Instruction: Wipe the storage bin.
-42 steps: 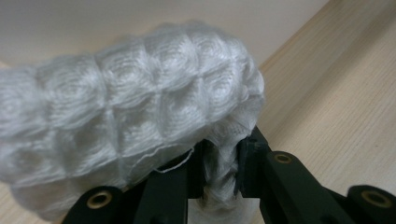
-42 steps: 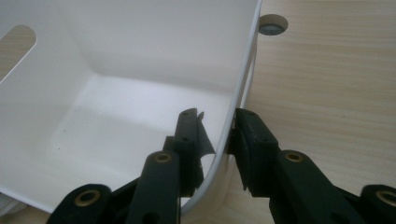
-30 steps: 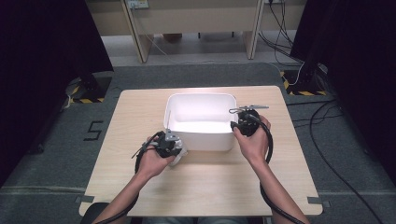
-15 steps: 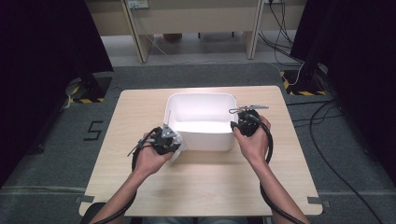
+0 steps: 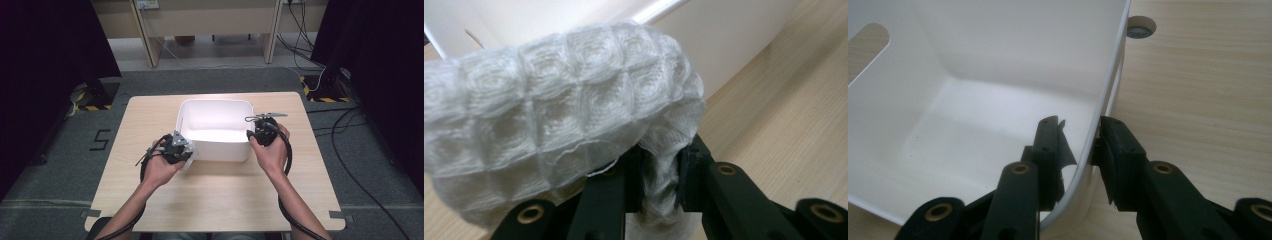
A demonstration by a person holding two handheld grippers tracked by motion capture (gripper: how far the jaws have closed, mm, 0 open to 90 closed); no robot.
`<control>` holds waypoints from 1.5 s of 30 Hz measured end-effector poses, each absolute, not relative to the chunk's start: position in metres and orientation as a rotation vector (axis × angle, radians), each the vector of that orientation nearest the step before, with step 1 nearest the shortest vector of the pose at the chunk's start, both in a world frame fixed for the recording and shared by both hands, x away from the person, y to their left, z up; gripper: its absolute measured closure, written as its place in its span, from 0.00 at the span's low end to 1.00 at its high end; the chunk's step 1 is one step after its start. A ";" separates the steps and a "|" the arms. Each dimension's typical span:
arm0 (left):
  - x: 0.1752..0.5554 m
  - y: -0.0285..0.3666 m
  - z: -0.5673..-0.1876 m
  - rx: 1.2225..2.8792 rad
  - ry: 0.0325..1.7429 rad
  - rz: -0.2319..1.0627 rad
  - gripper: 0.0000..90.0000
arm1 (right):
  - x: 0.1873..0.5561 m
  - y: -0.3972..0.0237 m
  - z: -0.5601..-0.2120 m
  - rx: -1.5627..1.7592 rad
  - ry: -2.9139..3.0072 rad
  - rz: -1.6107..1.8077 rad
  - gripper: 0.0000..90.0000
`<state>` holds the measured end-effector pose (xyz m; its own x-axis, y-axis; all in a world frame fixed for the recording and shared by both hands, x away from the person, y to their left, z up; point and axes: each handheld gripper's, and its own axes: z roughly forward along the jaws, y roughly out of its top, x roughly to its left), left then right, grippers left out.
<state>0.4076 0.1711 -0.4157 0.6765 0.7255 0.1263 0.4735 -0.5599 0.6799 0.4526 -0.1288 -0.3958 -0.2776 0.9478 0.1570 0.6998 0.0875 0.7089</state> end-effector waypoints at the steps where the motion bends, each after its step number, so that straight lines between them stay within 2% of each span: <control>1: 0.407 0.170 -0.415 2.271 0.919 0.530 0.85 | 0.453 -0.129 -0.396 1.630 2.030 1.004 0.79; 23: 0.409 0.158 -0.415 2.271 0.905 0.526 0.85 | 0.453 -0.129 -0.396 1.628 2.029 1.003 0.78; 45: 0.412 0.150 -0.432 2.292 0.912 0.517 0.85 | 0.452 -0.128 -0.396 1.627 2.028 1.001 0.78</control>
<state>0.4117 0.1502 -0.4316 0.6863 0.7161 0.1273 0.4776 -0.5757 0.6636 0.4521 -0.1282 -0.3958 -0.2765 0.9487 0.1531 0.6984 0.0890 0.7101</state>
